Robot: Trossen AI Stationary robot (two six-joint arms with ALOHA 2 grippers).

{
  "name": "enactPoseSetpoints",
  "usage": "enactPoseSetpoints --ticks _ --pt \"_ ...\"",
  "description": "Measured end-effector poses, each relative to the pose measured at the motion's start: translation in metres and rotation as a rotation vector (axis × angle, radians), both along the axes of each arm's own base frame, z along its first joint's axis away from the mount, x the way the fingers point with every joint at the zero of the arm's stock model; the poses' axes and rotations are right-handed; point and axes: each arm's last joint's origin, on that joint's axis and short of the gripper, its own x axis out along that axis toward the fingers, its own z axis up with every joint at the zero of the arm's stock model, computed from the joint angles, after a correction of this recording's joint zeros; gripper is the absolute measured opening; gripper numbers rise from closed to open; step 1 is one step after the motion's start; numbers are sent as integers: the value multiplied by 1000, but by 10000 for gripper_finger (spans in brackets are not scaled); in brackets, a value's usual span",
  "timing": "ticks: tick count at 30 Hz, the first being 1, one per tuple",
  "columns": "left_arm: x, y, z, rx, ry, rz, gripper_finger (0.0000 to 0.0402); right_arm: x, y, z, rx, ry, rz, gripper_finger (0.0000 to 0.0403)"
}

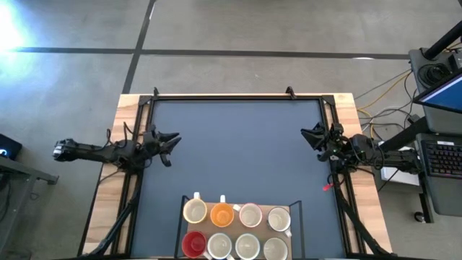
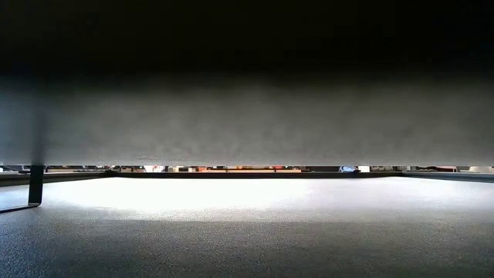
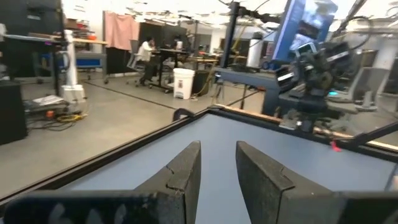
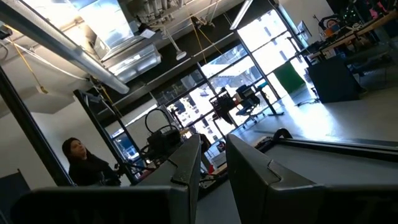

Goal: Place coffee mugs
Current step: Return to Home Position

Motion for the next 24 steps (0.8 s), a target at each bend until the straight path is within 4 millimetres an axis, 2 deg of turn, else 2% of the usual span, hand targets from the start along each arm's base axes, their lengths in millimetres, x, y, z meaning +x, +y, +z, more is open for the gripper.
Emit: enactPoseSetpoints --ticks 6,24 --pt "-8 9 -2 -1 -5 83 84 0 0 0 0 0 0 66" --pt "-14 31 -1 0 -3 329 84 0 0 0 0 1 0 66"
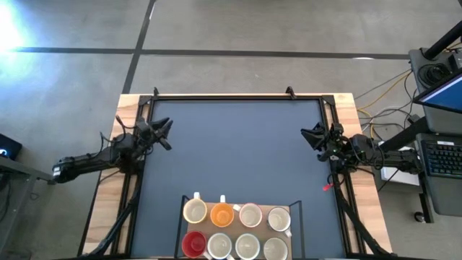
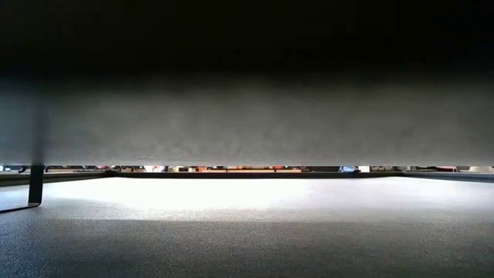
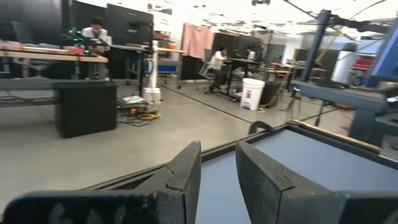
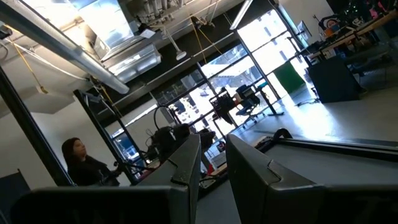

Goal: Place coffee mugs
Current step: Return to Home Position

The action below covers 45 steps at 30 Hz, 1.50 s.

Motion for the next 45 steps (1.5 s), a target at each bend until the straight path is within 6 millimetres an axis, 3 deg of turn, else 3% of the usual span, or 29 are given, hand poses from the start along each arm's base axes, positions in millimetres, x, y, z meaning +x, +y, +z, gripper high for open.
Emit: enactPoseSetpoints --ticks 9,45 --pt "-4 9 0 -1 5 105 84 0 0 0 0 0 0 66" --pt "-4 9 1 -1 5 106 84 0 0 0 0 0 0 66"
